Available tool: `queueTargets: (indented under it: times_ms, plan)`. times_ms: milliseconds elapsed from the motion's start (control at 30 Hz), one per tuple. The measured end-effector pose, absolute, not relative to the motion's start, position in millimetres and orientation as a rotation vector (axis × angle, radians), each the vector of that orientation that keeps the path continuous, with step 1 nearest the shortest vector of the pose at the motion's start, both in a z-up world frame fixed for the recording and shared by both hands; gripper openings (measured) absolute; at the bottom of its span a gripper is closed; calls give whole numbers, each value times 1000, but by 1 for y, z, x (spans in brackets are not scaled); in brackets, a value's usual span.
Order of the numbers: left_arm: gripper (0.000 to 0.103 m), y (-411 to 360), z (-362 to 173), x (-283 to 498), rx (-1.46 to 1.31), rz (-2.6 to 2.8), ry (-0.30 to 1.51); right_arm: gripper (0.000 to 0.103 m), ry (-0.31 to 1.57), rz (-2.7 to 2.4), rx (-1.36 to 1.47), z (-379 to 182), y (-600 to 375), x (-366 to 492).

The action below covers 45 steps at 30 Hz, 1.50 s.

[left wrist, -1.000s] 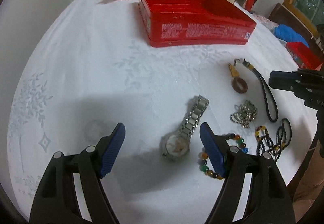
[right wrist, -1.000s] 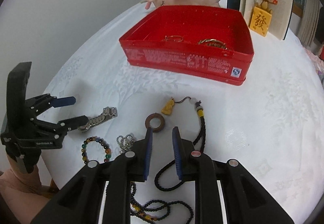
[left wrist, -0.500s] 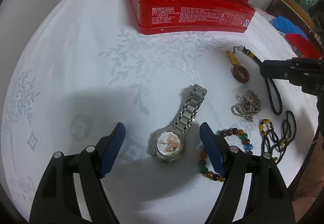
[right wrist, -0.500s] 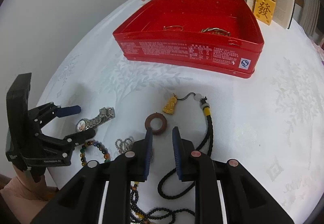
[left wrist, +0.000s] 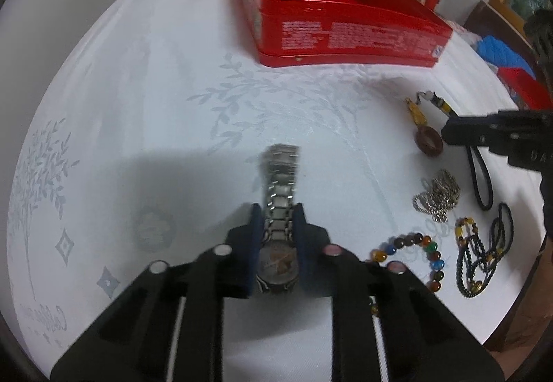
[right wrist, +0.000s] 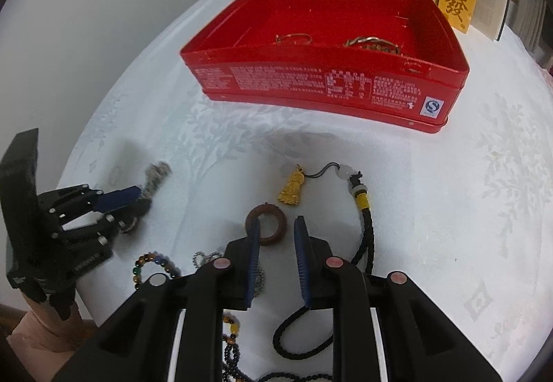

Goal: Organize jewelry
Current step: 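Close left gripper on the wristwatch band, then lift the watch with left gripper while right gripper grasps the brown ring pendant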

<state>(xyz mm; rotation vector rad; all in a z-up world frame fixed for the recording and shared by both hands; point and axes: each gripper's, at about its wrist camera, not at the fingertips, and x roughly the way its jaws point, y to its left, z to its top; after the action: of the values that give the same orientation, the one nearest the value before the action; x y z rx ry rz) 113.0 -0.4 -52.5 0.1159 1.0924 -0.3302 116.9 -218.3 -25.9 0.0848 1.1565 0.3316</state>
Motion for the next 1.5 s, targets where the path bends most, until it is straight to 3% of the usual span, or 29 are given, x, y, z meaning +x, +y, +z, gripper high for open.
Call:
queueTargets:
  times_ms: [400, 467, 600, 1500]
  plan:
    - [16, 0, -52, 115, 99, -321, 1095, 19, 1183, 299, 8, -40, -207, 128]
    - [16, 0, -51, 115, 99, -320, 1094, 11, 1179, 293, -39, -40, -201, 126]
    - [16, 1, -50, 116, 90, -319, 1096, 11, 1156, 279, -93, -39, -195, 121]
    - [15, -5, 9, 112, 9, -390, 974, 10, 990, 369, 100, 18, -237, 97]
